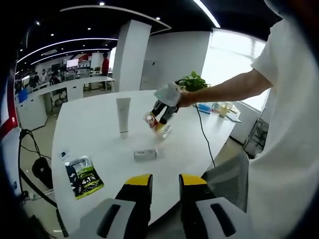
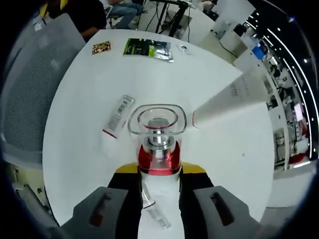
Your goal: Arrange the skincare products in the storage area until every visible bottle or jar stands upright without overlapping.
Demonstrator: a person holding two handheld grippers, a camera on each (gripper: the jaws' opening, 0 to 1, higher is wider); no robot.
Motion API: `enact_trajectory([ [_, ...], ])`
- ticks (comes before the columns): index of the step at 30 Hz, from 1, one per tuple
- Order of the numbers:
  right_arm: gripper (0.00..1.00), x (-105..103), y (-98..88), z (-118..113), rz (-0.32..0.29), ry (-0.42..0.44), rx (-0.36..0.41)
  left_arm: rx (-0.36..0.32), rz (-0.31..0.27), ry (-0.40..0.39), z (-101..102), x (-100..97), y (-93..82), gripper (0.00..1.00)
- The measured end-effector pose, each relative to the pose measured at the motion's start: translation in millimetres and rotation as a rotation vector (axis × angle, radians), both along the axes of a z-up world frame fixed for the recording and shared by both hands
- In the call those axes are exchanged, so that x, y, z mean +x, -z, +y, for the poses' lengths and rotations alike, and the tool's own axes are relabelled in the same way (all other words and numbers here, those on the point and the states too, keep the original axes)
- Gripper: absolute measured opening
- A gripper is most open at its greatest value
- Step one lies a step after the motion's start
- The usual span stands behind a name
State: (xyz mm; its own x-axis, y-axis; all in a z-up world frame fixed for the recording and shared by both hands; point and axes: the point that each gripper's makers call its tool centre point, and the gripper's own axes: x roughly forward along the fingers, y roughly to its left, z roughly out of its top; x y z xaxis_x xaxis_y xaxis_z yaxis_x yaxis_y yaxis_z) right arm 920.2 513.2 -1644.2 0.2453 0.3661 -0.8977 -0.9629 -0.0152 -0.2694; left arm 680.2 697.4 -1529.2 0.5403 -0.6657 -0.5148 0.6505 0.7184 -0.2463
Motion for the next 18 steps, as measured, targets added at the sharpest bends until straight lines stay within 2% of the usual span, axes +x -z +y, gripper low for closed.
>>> enact_trajectory([
  [14, 0.24, -14.6, -31.3, 12.6, 0.033, 0.175, 0.200, -0.018, -0.014, 0.029, -2.8, -1.3, -2.5, 0.22],
  [18, 0.24, -16.7, -40.7, 14.5, 0.053, 0.256, 0.282, -0.016, -0.018, 0.019, 0.4, -0.6, -4.5, 0.22],
])
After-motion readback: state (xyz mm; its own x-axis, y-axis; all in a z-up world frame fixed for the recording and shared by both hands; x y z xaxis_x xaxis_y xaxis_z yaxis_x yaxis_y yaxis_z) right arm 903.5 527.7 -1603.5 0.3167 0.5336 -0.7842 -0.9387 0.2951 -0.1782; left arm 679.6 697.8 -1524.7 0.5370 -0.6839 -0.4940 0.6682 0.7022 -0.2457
